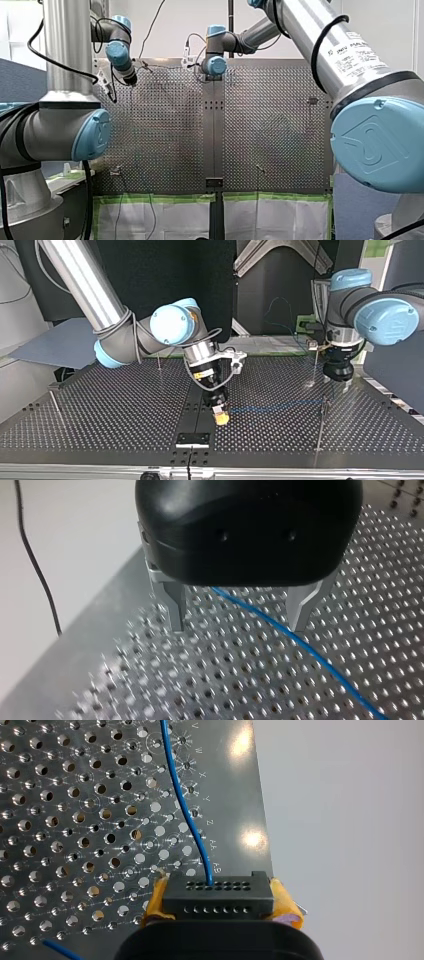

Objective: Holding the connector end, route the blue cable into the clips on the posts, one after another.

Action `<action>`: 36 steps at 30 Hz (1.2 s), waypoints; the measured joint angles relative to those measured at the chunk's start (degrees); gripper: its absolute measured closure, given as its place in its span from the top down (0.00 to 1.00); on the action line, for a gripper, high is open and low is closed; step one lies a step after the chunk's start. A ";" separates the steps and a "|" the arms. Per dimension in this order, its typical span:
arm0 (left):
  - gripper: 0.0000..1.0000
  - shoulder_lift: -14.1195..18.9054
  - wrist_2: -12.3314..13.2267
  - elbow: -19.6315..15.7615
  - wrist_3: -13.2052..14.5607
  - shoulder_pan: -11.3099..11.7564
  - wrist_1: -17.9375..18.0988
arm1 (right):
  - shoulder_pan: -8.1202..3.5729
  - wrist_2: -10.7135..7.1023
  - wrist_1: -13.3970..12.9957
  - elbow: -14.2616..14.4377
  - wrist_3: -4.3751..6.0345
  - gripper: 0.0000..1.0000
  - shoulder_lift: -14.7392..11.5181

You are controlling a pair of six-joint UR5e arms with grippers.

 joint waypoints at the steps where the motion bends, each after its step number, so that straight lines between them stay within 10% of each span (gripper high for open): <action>1: 0.98 0.37 0.00 0.00 0.16 -0.13 -0.13 | 0.00 0.00 0.02 0.00 0.00 0.00 -0.01; 18: 0.98 7.13 -2.19 0.00 8.84 -3.58 0.67 | -0.20 -0.12 0.06 0.02 1.12 0.00 0.03; 36: 0.98 6.59 -3.00 0.02 16.68 -6.64 1.38 | -0.25 0.07 0.25 0.01 1.14 0.00 0.03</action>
